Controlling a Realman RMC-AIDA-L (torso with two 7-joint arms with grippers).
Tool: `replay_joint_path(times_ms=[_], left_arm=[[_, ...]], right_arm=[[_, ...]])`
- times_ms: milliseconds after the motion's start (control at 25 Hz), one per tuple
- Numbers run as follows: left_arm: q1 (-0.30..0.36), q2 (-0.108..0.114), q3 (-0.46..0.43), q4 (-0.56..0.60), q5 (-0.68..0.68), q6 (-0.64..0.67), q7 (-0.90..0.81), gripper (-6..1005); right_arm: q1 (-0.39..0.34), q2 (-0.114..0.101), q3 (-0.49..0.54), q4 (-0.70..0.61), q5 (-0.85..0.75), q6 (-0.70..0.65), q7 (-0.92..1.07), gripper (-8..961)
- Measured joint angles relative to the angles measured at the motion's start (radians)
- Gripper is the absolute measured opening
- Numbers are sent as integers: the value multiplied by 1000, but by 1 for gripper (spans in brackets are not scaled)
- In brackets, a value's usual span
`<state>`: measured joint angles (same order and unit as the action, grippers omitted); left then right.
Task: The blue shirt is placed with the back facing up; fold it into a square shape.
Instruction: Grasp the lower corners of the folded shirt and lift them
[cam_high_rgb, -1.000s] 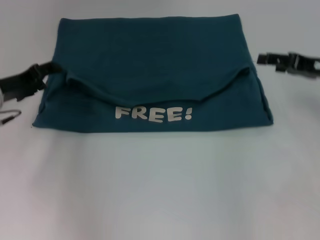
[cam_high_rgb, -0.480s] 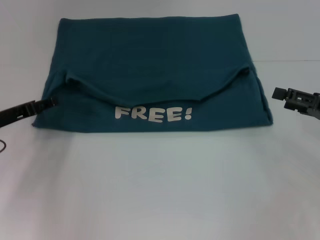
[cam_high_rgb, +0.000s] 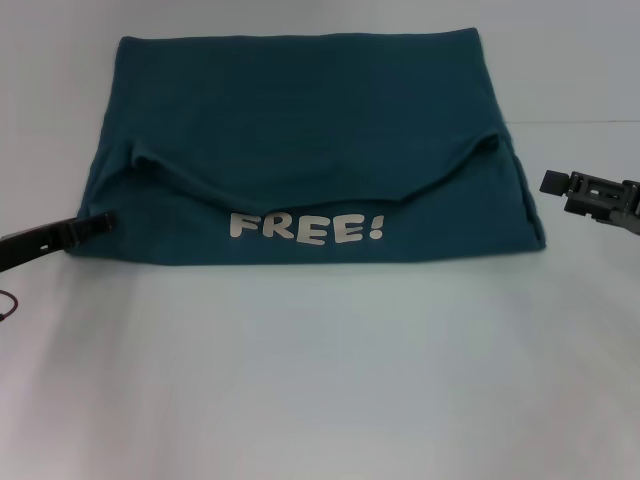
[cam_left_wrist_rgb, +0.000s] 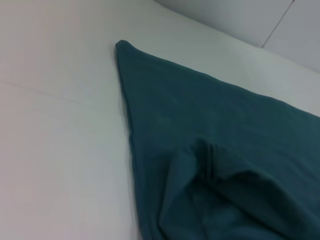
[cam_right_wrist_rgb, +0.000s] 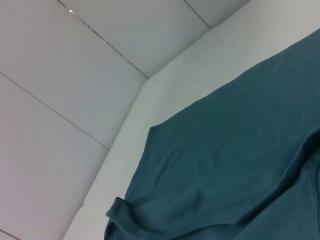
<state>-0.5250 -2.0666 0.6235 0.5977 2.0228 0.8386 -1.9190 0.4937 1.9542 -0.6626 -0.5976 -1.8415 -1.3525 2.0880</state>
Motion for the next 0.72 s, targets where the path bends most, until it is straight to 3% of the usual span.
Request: replay_joint_path(times_ms=[600, 720], left_arm=[[-32, 1, 19, -48, 46, -38, 3, 785], [-28, 1, 17, -40, 48, -34, -15, 662]], right_arm=[[-16, 0, 15, 6, 1, 5, 0, 930], [-16, -1, 15, 6, 1, 7, 0, 931]])
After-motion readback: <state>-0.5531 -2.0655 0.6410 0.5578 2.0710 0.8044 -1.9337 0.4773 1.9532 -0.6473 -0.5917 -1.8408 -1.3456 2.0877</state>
